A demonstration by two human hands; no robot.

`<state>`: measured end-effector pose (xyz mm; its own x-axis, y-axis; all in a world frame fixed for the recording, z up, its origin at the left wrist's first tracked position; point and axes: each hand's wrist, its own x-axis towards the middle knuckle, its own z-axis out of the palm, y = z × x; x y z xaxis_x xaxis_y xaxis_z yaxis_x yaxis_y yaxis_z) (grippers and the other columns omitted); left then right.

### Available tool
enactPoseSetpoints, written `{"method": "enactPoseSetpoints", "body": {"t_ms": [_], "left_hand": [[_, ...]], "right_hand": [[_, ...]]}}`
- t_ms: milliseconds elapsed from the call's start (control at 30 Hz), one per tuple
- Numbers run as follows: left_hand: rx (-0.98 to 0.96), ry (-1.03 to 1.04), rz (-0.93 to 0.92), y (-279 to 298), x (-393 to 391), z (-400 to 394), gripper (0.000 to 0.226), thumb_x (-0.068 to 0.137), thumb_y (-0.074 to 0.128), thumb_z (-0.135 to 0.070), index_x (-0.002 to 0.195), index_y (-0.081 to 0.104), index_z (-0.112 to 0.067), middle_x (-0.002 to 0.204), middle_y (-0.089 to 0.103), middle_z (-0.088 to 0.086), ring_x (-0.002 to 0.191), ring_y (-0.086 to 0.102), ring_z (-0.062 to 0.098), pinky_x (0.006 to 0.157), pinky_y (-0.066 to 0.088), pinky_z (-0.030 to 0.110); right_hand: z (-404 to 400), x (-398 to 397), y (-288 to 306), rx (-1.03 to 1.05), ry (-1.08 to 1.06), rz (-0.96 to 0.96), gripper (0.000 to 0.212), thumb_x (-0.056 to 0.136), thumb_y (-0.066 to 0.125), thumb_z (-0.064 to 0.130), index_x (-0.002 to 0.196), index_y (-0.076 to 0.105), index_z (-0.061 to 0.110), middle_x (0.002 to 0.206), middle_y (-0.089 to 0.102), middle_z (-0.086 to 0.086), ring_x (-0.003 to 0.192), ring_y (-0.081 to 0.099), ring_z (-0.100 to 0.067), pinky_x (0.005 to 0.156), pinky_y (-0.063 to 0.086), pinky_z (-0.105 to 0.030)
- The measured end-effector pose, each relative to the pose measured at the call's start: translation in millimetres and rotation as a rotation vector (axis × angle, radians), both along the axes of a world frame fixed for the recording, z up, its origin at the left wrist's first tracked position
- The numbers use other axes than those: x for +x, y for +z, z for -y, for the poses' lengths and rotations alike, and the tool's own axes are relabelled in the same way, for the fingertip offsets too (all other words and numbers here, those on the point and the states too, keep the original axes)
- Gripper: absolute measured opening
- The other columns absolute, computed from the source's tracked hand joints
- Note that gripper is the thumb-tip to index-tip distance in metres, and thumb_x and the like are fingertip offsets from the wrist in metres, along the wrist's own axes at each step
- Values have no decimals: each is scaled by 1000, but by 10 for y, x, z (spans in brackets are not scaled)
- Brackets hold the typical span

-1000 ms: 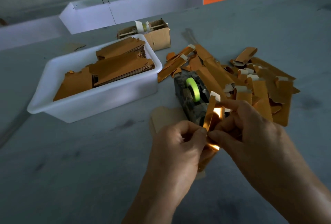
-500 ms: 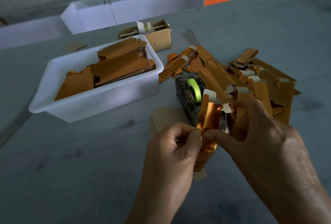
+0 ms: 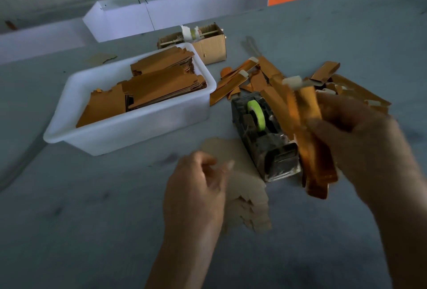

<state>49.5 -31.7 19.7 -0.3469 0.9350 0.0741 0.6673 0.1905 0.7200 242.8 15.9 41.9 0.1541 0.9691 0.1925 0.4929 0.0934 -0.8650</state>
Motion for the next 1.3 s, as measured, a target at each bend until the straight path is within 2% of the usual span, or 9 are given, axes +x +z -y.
{"method": "enactPoseSetpoints", "body": {"t_ms": [100,267,433,567,700,900,1000,1067,1300], "left_hand": [[-126,90,-130,-145,-90,-78,51,79,62,-59,107,56,-17,101,58,1,98,57,21,77,46,33],[-242,71,-3,-262,-149,-233,39,72,77,-48,85,55,-19,79,61,-7,81,58,17,67,42,31],[-220,101,219,-307,-282,-318,23,71,83,-24,79,64,-14,70,64,-2,74,63,20,73,49,35],[-240,84,295,-320,-361,-325,20,74,81,-11,70,62,-14,65,63,6,68,60,24,78,54,45],[-225,53,249,-321,-418,-300,20,76,78,-9,68,60,-10,57,64,5,59,60,23,72,53,40],[-252,56,359,-327,-443,-269,19,82,71,-4,78,56,-14,58,63,2,57,59,20,67,52,36],[-223,89,212,-308,-404,-318,34,78,75,-36,92,54,-14,85,67,8,81,67,28,78,56,44],[-208,98,95,-286,-329,-360,45,74,76,-46,97,52,-17,88,63,0,86,64,23,77,51,35],[-189,156,331,-309,-326,-401,44,70,83,-9,107,58,-8,85,69,6,85,66,24,81,54,40]], "right_hand": [[-299,109,4,26,-160,149,32,90,56,32,122,60,29,97,66,8,79,61,-11,68,48,-27],[-293,45,-58,123,-294,261,33,91,56,27,123,58,21,126,55,-6,113,53,-27,93,46,-43],[82,-119,-229,180,-170,185,21,89,61,17,109,66,18,111,56,9,89,56,-11,66,43,-13],[216,-129,-253,135,-134,86,21,89,59,23,108,67,22,103,61,10,82,62,-13,67,58,-37],[279,-125,-199,169,-118,123,19,88,58,25,105,68,24,100,64,10,79,62,-8,65,58,-36],[496,-236,-171,23,155,275,12,85,58,30,73,60,34,56,57,17,65,59,7,51,41,-1],[644,-424,-336,-92,342,429,5,82,68,31,83,63,30,74,64,13,71,63,-6,58,51,-17],[693,-525,-462,17,243,522,30,66,84,22,92,70,12,79,68,0,71,65,-22,55,53,-32],[649,-701,-603,82,170,628,43,51,91,22,86,73,6,81,66,-10,69,63,-31,51,54,-38]]}}
